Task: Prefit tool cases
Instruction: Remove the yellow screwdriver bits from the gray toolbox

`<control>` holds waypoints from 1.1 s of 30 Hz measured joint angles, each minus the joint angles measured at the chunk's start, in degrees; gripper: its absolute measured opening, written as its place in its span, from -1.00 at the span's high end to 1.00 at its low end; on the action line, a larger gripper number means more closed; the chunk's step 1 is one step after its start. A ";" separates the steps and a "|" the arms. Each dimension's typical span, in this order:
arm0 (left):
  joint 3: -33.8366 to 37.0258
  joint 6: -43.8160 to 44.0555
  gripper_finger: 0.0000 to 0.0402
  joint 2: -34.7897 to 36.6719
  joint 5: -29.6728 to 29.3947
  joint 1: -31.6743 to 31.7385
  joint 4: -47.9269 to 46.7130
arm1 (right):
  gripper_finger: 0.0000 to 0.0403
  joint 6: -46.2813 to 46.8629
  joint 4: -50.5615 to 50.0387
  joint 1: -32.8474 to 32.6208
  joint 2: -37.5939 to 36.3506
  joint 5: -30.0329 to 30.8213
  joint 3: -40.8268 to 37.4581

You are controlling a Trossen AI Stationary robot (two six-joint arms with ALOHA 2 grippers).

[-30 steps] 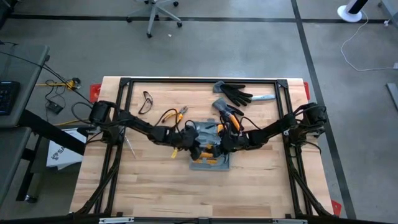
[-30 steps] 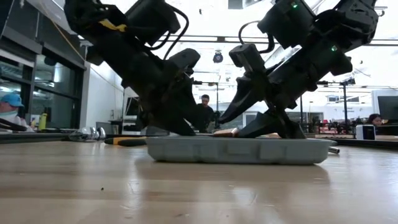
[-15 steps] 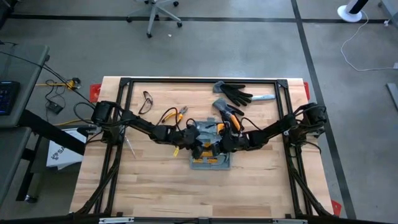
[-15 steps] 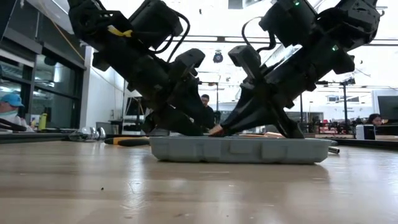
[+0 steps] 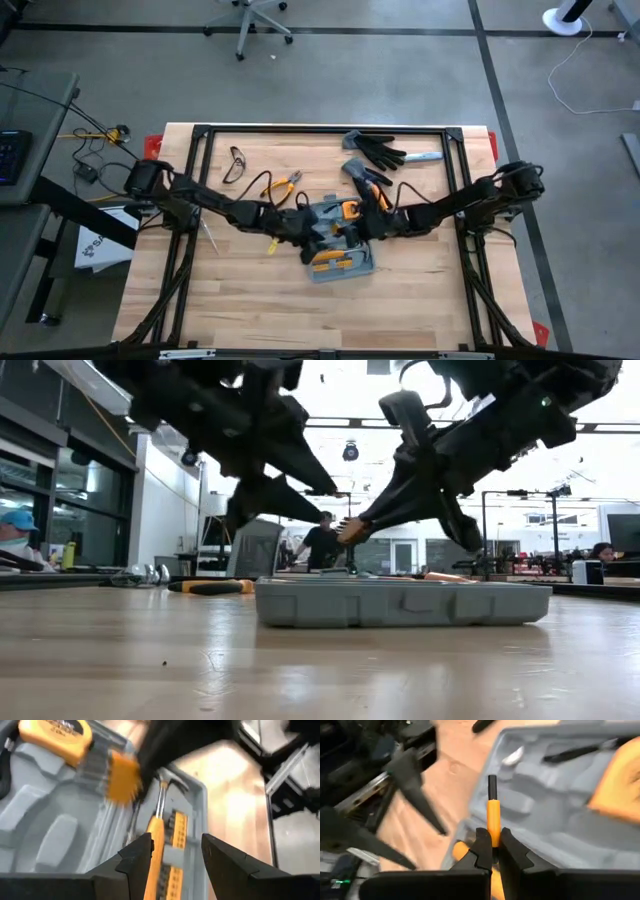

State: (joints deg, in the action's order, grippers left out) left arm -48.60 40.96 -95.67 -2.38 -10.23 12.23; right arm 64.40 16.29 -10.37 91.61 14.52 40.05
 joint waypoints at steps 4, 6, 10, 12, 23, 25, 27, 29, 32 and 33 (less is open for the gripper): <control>0.02 -0.07 0.18 0.55 -2.02 -2.17 -3.66 | 0.99 -4.51 -6.86 4.60 -4.99 -0.20 0.00; 0.02 0.36 0.18 0.60 -2.95 -3.18 -4.92 | 0.99 -7.18 -9.95 8.10 -7.64 -1.37 0.02; 0.02 0.81 0.18 0.60 -4.90 -4.88 -5.87 | 0.99 -12.07 -15.08 17.22 -11.40 -4.30 0.02; 0.02 0.97 0.18 0.60 -5.67 -5.44 -5.86 | 0.99 -14.44 -16.32 22.32 -12.33 -7.42 0.03; 0.02 2.06 0.18 0.60 -7.09 -6.35 -6.71 | 0.99 -20.29 -17.35 40.38 -8.20 -22.90 0.04; 0.02 2.09 0.18 0.60 -7.37 -6.40 -6.71 | 0.99 -20.54 -17.35 40.46 -6.30 -23.76 0.04; 0.02 2.10 0.18 0.60 -7.38 -6.40 -6.90 | 0.99 -20.54 -17.29 40.26 -4.30 -24.30 0.04; 0.02 2.11 0.18 0.60 -7.40 -6.40 -6.95 | 0.99 -20.55 -17.24 39.99 -2.17 -24.48 0.04; 0.02 2.13 0.18 0.60 -7.40 -6.40 -6.96 | 0.99 -20.14 -16.63 39.87 0.10 -24.24 0.14; 0.02 2.16 0.18 0.60 -7.42 -6.39 -6.96 | 0.97 -19.64 -16.49 39.87 0.37 -24.07 0.15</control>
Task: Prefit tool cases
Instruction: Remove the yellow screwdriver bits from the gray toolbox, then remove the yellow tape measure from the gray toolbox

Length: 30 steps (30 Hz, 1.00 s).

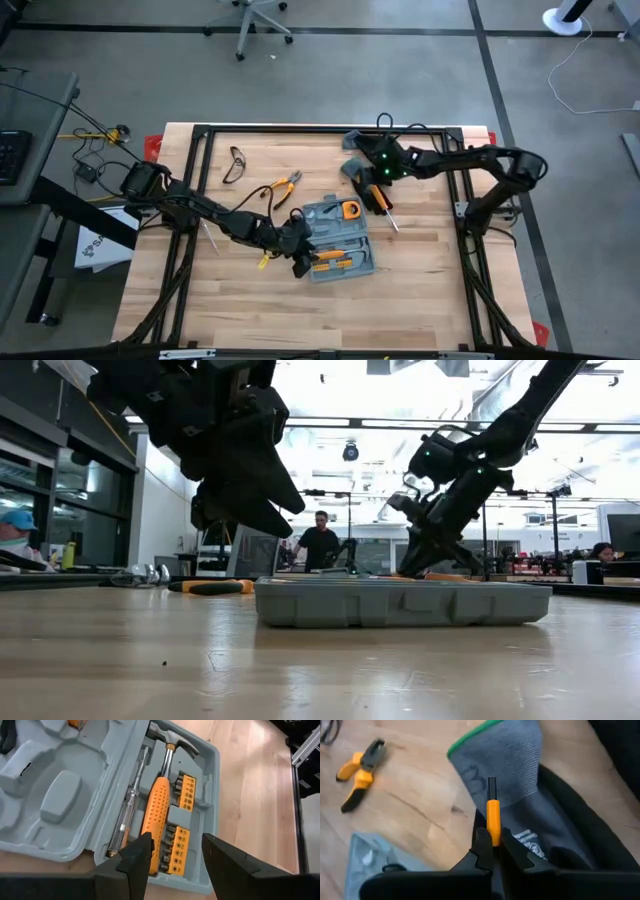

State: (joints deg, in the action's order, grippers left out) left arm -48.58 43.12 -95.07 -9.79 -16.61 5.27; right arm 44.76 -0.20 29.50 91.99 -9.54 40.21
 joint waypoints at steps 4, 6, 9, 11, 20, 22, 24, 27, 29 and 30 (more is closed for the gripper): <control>0.00 0.60 0.18 0.02 -0.01 -0.03 -0.95 | 0.82 -0.03 -0.37 0.01 -0.29 0.43 -0.10; 0.00 1.22 0.18 0.02 -0.01 -0.03 -1.85 | 0.74 -0.21 -0.69 -0.04 -1.33 1.35 -0.13; 0.00 1.32 0.18 0.02 -0.01 -0.05 -2.78 | 0.67 -0.57 -1.86 -0.02 -3.02 3.65 -0.11; 0.00 1.34 0.18 0.02 -0.01 -0.05 -3.15 | 0.65 -1.51 -3.76 0.02 -4.13 5.14 -0.11; 0.00 1.30 0.18 0.04 -0.40 -0.05 -3.65 | 0.64 -2.89 -6.12 -0.77 -12.95 1.24 -0.11; 0.00 1.27 0.18 0.04 -0.40 0.09 -3.64 | 0.64 -0.53 -3.87 -3.73 -15.82 -0.58 -0.11; 0.00 0.65 0.18 0.04 -0.31 0.49 -3.36 | 0.64 1.73 -3.17 -8.24 -18.87 0.01 -0.11; 0.00 -1.60 0.18 0.04 0.37 1.74 -1.53 | 0.64 4.92 -3.42 -16.61 -22.46 5.00 -0.11; 0.00 -3.66 0.18 0.04 0.81 3.00 -0.22 | 0.64 7.37 -3.60 -22.71 -23.61 8.11 -0.11; 0.00 -4.67 0.18 0.04 1.32 3.91 0.53 | 0.64 8.67 -3.85 -25.84 -23.87 9.69 -0.11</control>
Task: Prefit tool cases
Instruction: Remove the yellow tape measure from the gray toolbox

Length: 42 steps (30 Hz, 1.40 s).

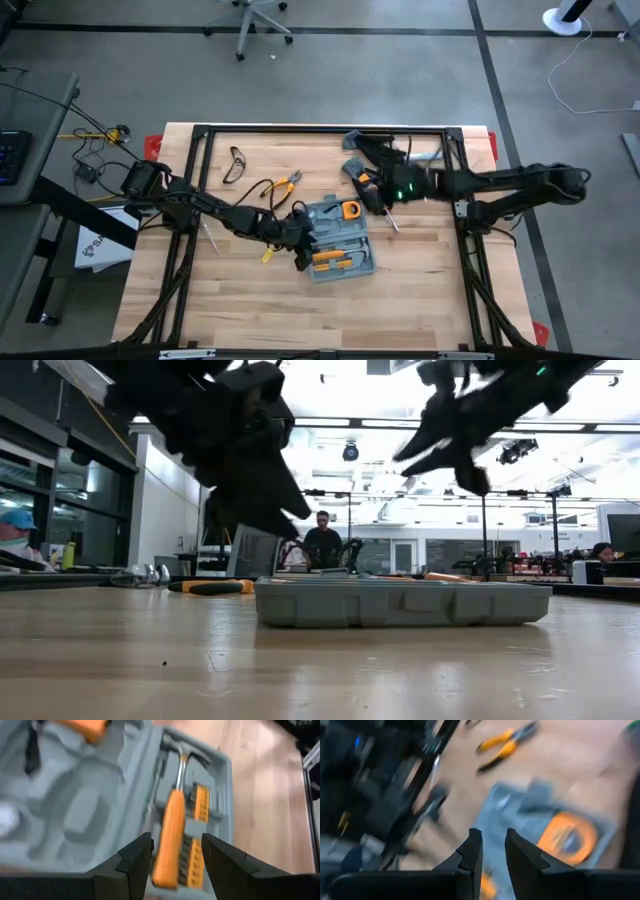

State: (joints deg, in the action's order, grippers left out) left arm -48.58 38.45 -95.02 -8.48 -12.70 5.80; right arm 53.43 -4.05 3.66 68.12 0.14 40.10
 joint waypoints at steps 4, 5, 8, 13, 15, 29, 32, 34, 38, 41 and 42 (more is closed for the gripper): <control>-0.02 -2.60 0.18 0.02 2.98 4.51 3.51 | 0.64 3.71 -0.51 -10.03 0.13 7.00 0.00; -0.02 -2.56 0.18 0.02 3.78 5.68 4.14 | 0.64 4.35 -1.29 -11.86 0.13 8.88 0.00; -0.02 -0.96 0.18 0.02 5.36 8.93 5.83 | 0.64 5.21 -4.35 -14.86 0.15 14.24 0.00; -0.02 0.89 0.18 0.02 7.17 12.56 7.44 | 0.64 2.06 -6.83 -12.90 0.15 14.64 0.00; -0.07 1.36 0.18 0.02 8.35 13.34 7.95 | 0.64 0.64 -6.88 -11.49 0.15 11.80 0.00; -0.36 -8.41 0.18 0.02 10.71 14.42 4.17 | 0.64 7.30 -6.45 -7.41 0.63 10.91 0.00; -0.37 -10.38 0.18 0.02 12.51 14.74 2.78 | 0.64 8.22 -4.00 -6.93 2.90 11.65 0.00; -0.36 -13.80 0.18 0.02 13.07 14.77 1.92 | 0.64 8.61 -1.45 -6.64 5.54 11.06 0.00; -0.37 -18.40 0.18 0.02 15.67 15.86 1.31 | 0.64 9.59 4.11 -5.88 12.11 6.44 0.00; -0.37 -19.29 0.18 0.02 16.14 17.23 -0.15 | 0.64 8.10 8.65 -4.69 16.17 1.81 0.00; -0.37 -19.26 0.18 0.02 16.15 17.65 -0.87 | 0.64 6.91 10.05 -4.13 17.10 0.78 0.00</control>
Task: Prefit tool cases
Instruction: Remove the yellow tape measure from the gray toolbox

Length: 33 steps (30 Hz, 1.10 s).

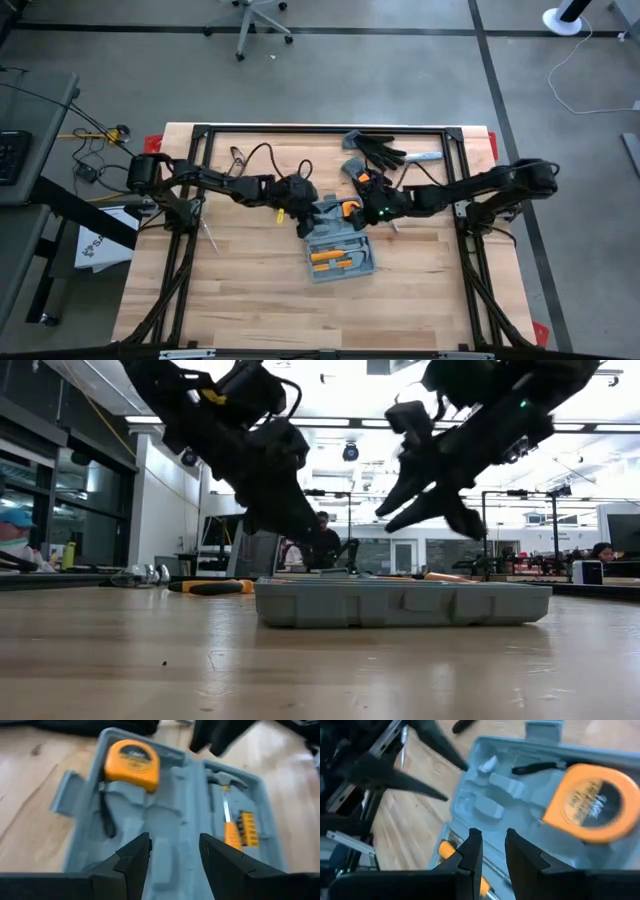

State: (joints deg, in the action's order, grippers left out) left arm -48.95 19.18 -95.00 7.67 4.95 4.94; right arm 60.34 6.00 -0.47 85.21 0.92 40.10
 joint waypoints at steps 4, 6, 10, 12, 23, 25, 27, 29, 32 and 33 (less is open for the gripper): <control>0.00 3.91 0.18 -0.02 0.06 1.46 -4.10 | 0.64 -6.11 0.06 3.20 1.13 -1.73 0.00; 0.00 6.00 0.18 -0.02 0.06 1.83 -5.82 | 0.64 -8.55 -1.14 5.38 1.02 -3.10 0.00; 0.00 5.60 0.18 -0.02 -0.44 1.85 -6.99 | 0.64 -16.92 -5.19 8.30 1.19 -5.65 2.53; 0.00 5.76 0.18 -0.02 -1.15 1.83 -7.10 | 0.64 -24.26 -9.15 8.52 2.08 -6.65 6.08; 0.00 2.15 0.18 -0.04 -3.82 2.30 -7.53 | 0.65 -68.91 -26.56 8.73 15.00 -7.40 28.82; 0.00 1.72 0.18 -0.04 -3.83 2.36 -8.10 | 0.65 -74.85 -27.28 8.86 17.53 -8.50 31.08; 0.00 1.70 0.18 -0.04 -3.81 2.36 -8.92 | 0.65 -80.01 -28.20 8.86 19.92 -8.54 32.51; 0.00 1.46 0.18 -0.09 -3.79 2.28 -9.88 | 0.65 -84.09 -29.07 8.86 22.01 -8.55 33.33; 0.39 1.07 0.18 -0.09 -3.71 1.85 -10.37 | 0.65 -85.97 -29.08 9.11 23.84 -8.56 33.37; 0.50 1.07 0.18 -0.09 -3.72 1.70 -10.60 | 0.65 -86.01 -29.22 9.19 24.39 -8.56 33.32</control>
State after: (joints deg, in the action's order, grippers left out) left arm -48.44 20.26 -95.09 3.95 6.65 -5.66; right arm -25.66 -23.22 8.71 109.61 -7.64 73.41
